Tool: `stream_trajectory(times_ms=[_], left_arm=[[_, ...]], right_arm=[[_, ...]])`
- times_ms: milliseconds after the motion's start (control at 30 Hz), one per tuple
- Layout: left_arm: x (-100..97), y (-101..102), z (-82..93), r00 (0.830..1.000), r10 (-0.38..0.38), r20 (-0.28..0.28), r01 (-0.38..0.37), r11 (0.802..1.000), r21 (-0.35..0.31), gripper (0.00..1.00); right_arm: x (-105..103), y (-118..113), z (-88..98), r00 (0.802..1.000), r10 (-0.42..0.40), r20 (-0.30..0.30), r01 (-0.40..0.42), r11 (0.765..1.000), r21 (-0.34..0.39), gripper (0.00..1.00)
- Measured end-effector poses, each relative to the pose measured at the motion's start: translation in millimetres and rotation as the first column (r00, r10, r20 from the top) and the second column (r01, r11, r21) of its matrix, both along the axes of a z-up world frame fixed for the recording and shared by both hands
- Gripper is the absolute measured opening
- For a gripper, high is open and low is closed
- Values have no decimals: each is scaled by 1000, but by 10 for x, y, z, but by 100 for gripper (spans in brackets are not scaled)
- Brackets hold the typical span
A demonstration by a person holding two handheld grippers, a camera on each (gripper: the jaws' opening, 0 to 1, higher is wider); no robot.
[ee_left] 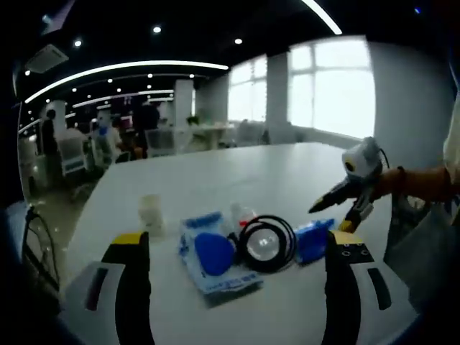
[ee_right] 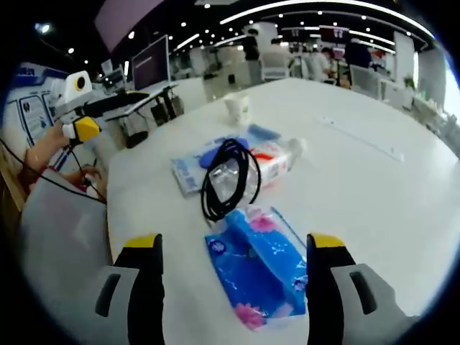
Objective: Arrange the tabletop items into an orderly group along one side of the table until the central work area is clear of visible clutter.
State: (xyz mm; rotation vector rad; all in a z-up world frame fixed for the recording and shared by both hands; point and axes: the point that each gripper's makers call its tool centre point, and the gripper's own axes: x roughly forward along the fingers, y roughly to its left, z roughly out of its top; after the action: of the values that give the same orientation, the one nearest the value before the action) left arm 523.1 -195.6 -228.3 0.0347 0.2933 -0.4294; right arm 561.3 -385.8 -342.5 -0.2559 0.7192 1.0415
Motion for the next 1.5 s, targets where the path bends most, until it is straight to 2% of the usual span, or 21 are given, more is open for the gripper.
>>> stream_trajectory(times_ms=[133, 233, 300, 467, 600, 700, 1033, 1233, 1267, 1500], left_arm=[[-8, 8, 36, 1000, 8, 16, -8, 1000, 1, 99], [-8, 59, 18, 999, 20, 25, -21, 998, 51, 99], [-10, 77, -5, 999, 26, 20, -28, 998, 59, 98], [-21, 81, -38, 999, 32, 11, -32, 999, 36, 98], [-34, 87, -59, 999, 36, 8, -36, 999, 41, 97], [-38, 86, -51, 999, 34, 14, -35, 998, 43, 96], [-36, 120, -49, 999, 43, 27, -45, 996, 82, 96], [-44, 140, -69, 999, 48, 25, -50, 995, 89, 95], [-46, 139, -64, 998, 48, 27, -50, 995, 84, 95], [-60, 153, -53, 998, 54, 27, -56, 995, 77, 95]], right_arm=[[20, -56, -83, 1000, -3, 4, 3, 1000, -22, 73], [37, -98, -121, 1000, -17, 5, 17, 999, -29, 69], [55, -133, -125, 999, -41, 8, 41, 999, -24, 69], [97, -237, -132, 995, -97, 21, 98, 995, -27, 67], [132, -311, -134, 990, -134, 39, 135, 990, -39, 68], [145, -360, -146, 987, -158, 36, 160, 986, -45, 72], [182, -526, -186, 971, -235, 36, 237, 968, -78, 73], [159, -609, -226, 962, -272, 7, 271, 959, -80, 71], [154, -637, -242, 956, -293, -6, 292, 953, -84, 71], [139, -712, -263, 946, -325, -17, 323, 944, -74, 68]])
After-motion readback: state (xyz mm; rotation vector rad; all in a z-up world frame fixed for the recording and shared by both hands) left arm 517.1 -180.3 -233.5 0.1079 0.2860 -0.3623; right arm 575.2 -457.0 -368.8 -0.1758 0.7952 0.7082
